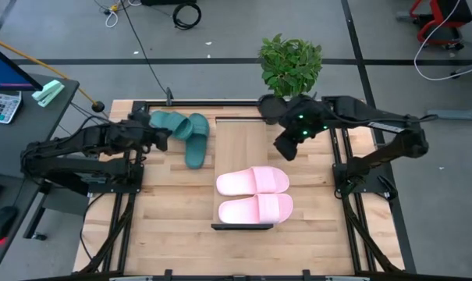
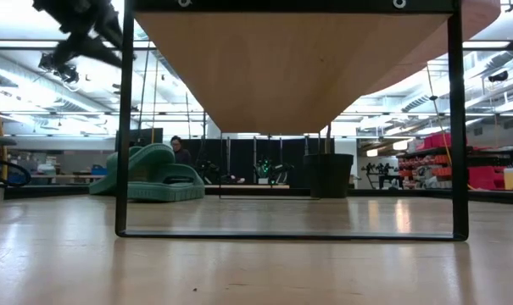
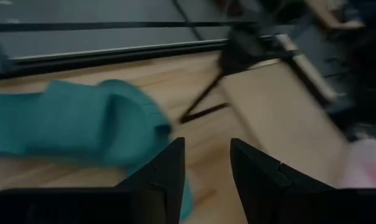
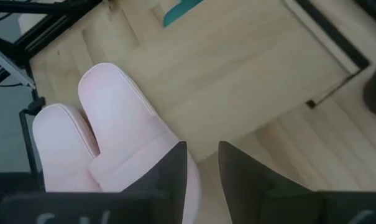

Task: Pick and place slides into the shelf
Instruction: Put the left green slide on the shelf

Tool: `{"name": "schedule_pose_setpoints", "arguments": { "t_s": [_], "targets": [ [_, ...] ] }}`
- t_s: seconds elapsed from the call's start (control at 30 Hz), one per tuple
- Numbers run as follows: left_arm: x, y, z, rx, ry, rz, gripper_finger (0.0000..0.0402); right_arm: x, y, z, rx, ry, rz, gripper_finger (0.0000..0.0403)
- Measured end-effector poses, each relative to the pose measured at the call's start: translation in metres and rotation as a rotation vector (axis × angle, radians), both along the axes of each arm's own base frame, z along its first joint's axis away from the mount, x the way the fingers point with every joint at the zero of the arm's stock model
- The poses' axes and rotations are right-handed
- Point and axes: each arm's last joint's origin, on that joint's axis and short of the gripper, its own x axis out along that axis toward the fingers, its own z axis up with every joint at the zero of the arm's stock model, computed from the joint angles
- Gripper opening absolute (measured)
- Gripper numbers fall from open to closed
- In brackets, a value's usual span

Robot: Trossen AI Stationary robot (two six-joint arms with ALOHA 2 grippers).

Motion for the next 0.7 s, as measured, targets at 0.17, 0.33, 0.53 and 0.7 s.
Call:
{"name": "schedule_pose_setpoints", "arguments": {
  "t_s": [0.17,0.33,0.53,0.7],
  "targets": [
    [-0.001,0.004,-0.006,0.080,0.137,-0.015,0.0132,-0.011,0.001,0.006,-0.034,-0.007,-0.021,0.0100],
    [0.009,0.007,-0.012,0.157,0.277,-0.089,0.0146,-0.012,0.000,0.006,-0.056,0.003,-0.012,0.0111],
    [0.026,0.010,-0.023,0.194,0.422,-0.169,0.0165,-0.010,0.000,0.004,-0.082,0.012,-0.009,0.0135],
    [0.035,0.009,-0.029,0.149,0.447,-0.224,0.0172,-0.008,-0.001,0.006,-0.117,-0.011,0.011,0.0153]
  ]
}}
